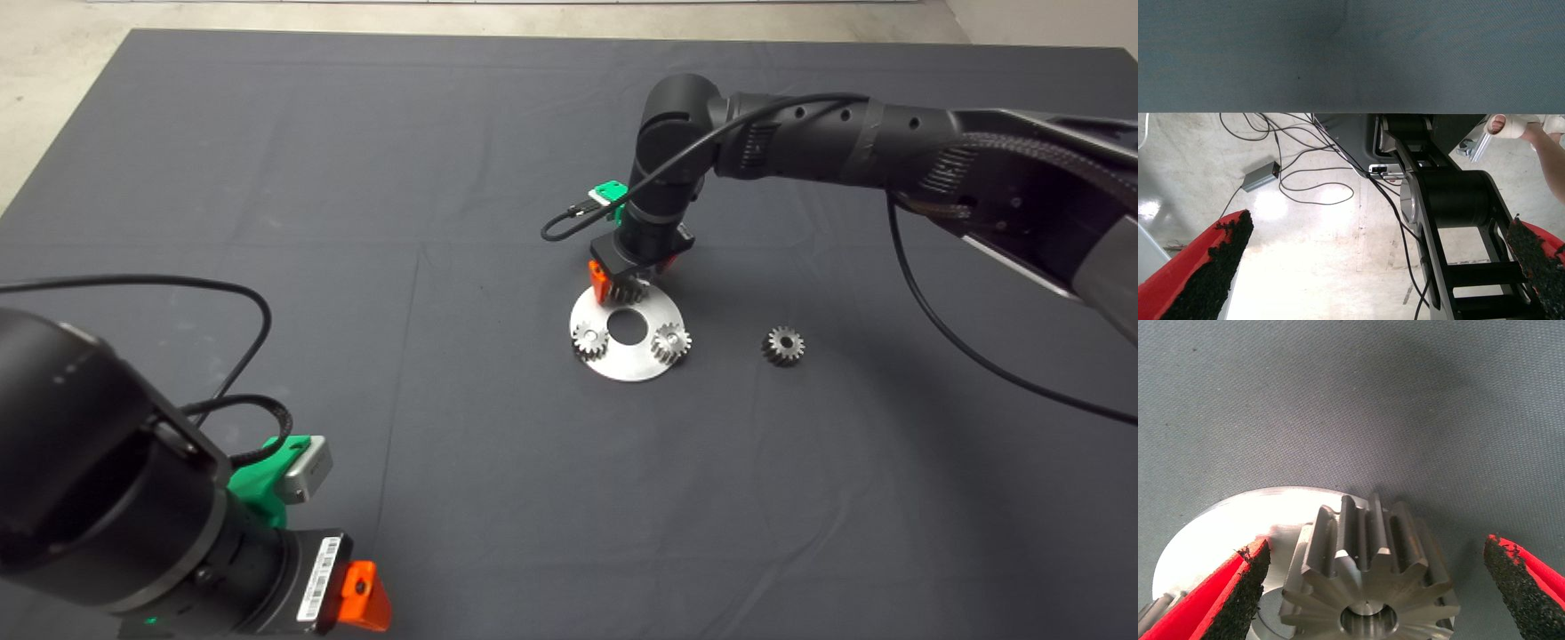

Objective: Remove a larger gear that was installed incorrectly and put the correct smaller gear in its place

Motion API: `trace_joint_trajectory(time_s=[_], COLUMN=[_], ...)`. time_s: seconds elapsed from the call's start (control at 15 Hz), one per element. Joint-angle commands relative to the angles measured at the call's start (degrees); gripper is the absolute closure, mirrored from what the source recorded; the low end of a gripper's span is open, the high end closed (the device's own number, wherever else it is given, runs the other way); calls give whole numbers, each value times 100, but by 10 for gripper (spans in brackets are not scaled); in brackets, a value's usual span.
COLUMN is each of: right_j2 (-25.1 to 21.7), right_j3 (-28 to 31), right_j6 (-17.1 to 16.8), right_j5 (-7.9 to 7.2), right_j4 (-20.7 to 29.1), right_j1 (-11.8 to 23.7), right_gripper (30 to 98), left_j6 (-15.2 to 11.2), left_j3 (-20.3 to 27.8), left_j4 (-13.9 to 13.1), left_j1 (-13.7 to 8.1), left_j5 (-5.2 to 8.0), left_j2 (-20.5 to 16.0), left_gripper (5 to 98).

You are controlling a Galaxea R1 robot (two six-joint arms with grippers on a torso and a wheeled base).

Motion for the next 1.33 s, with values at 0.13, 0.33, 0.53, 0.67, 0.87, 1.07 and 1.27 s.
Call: trace_joint_trajectory(time_s=[0.13,0.33,0.53,0.67,0.87,1.07,1.27], right_j2=[61,61,61,60,52,52,52], right_j3=[47,45,45,45,45,45,54], right_j6=[-24,-24,-24,-15,-15,2,2], right_j5=[-47,-47,-47,-47,-47,-47,-65], right_j4=[-173,-173,-173,-173,-173,-169,-164], right_j1=[167,167,176,176,176,176,176], right_gripper=[478,494,532,575,586,618,637], left_j6=[-23,-23,-23,-23,-23,-23,-23], left_j3=[77,77,77,77,77,77,77], left_j4=[-115,-109,-107,-107,-107,-107,-107], left_j1=[29,29,29,29,29,29,37], left_j5=[14,14,14,14,14,14,14], left_j2=[-2,-2,-2,-2,-2,-2,-2], left_gripper=[55,55,55,55,55,55,55])
